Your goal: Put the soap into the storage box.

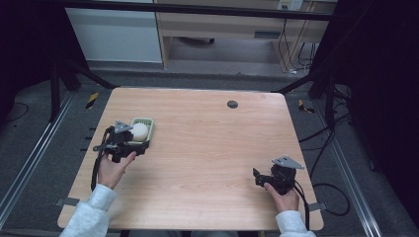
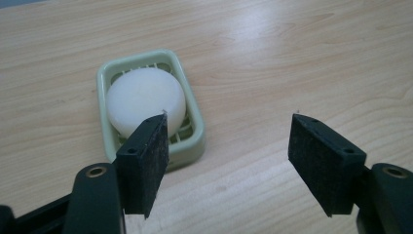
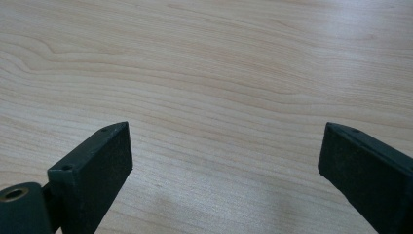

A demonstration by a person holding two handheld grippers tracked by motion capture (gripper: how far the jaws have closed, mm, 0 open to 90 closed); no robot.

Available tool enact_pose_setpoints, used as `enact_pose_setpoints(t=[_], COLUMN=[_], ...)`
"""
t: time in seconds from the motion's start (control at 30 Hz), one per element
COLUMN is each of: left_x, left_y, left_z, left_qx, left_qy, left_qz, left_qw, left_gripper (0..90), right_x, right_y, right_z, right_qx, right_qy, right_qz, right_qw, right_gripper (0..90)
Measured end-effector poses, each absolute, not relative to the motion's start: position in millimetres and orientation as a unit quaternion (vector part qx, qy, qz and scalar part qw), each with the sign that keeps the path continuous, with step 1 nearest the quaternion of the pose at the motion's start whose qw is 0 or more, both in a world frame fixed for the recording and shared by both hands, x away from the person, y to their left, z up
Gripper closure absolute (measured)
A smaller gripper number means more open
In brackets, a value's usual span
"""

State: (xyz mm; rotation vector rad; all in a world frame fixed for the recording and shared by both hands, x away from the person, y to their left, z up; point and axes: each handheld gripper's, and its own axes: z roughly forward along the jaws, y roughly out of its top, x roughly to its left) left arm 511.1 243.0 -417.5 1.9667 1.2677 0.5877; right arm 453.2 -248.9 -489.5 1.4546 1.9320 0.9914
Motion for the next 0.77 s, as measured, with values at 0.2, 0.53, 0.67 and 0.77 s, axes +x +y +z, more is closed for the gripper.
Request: enact_pose_setpoints(t=[0.2, 0.53, 0.67, 0.77], left_x=[490.4, 463.0, 457.7, 453.8], left_y=[252.5, 274.7, 281.1, 290.1], left_z=[-429.0, -457.8, -462.2, -463.2], left_qx=[0.750, 0.742, 0.736, 0.727], left_qy=[0.496, 0.513, 0.522, 0.530], left_qz=[0.239, 0.238, 0.231, 0.233], left_qw=[0.366, 0.359, 0.363, 0.368], left_gripper=[29.3, 23.1, 22.7, 22.4], right_x=[452.9, 453.0, 453.1, 452.9], right_y=[-248.9, -248.1, -248.5, -248.2], right_z=[-489.9, -490.7, -490.9, -490.6], right_qx=[0.538, 0.541, 0.541, 0.543], right_qy=[0.713, 0.713, 0.714, 0.713], right_qz=[0.365, 0.363, 0.362, 0.363], right_qw=[0.260, 0.258, 0.257, 0.255], right_gripper=[5.9, 5.8, 5.7, 5.8])
